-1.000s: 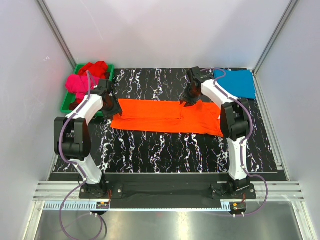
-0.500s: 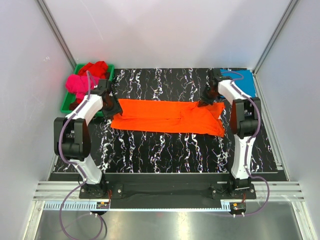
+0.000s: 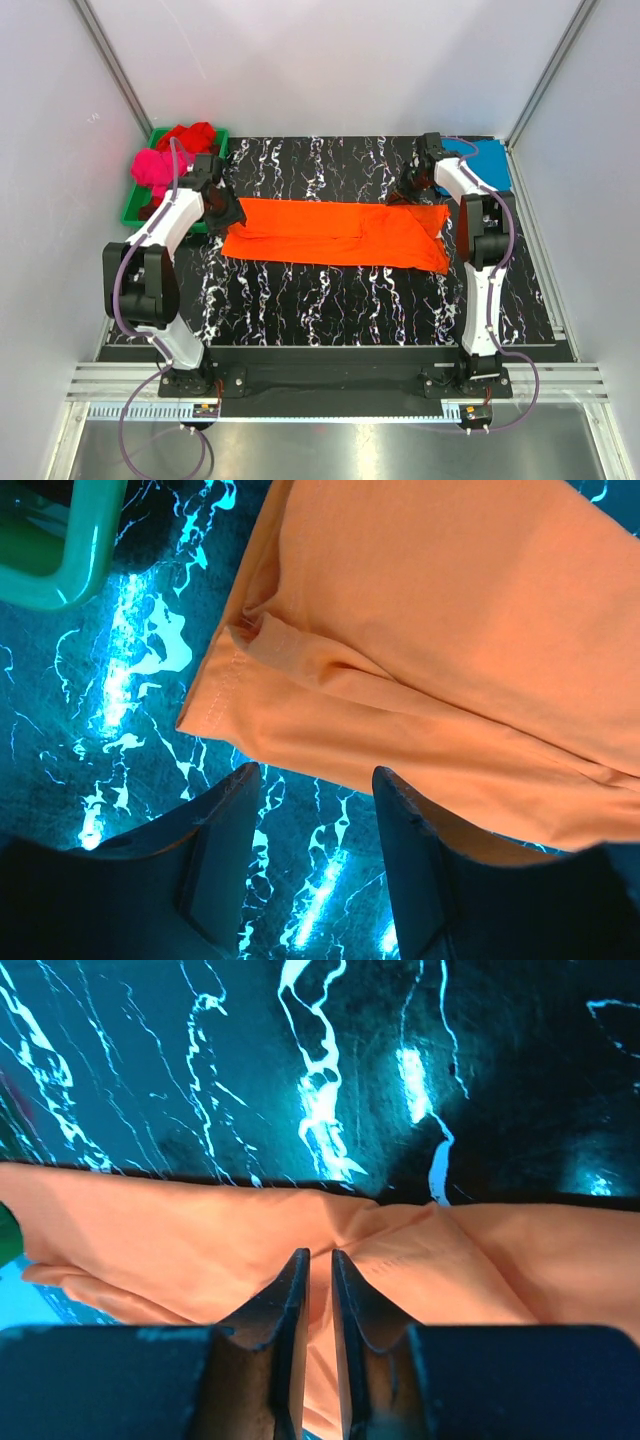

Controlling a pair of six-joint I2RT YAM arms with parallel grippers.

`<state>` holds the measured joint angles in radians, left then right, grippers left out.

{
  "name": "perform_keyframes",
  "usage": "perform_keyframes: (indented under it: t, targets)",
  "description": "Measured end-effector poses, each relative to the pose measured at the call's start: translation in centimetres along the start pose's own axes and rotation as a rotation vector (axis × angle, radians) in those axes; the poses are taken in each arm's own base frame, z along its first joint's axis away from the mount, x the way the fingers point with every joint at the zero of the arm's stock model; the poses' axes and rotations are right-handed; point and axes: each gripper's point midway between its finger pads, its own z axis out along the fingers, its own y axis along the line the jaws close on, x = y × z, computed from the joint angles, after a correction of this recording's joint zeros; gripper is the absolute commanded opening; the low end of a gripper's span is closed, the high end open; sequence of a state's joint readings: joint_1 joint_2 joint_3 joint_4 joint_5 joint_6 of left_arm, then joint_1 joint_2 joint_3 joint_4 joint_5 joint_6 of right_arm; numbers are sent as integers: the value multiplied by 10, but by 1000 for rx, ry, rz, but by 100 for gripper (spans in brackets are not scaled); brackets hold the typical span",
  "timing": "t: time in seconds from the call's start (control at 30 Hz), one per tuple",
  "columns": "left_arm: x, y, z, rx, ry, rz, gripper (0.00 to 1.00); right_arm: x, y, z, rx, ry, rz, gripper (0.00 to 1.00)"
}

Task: Fold and stack the t-shirts
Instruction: Fold the tshirt

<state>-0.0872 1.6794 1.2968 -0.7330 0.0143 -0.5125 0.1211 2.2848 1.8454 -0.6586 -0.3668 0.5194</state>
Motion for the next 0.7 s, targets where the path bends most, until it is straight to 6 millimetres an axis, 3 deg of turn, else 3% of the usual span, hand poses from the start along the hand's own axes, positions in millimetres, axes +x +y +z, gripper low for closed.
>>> perform_keyframes:
  t: [0.4,0.53,0.63,0.7]
  targets:
    - [0,0,-4,-1,6,22,55,-1,8,-4,-16,9,17,23]
    - [-1,-3,-8,17,1,23,55,-2,19,-12,-52,9,8,18]
    - [-1,-6,-12,40,-11,23,55,9,30,-20,-121,38,5,10]
    - [1,-7,-11,56,-11,23,55,24,35,-23,-166,73,5,9]
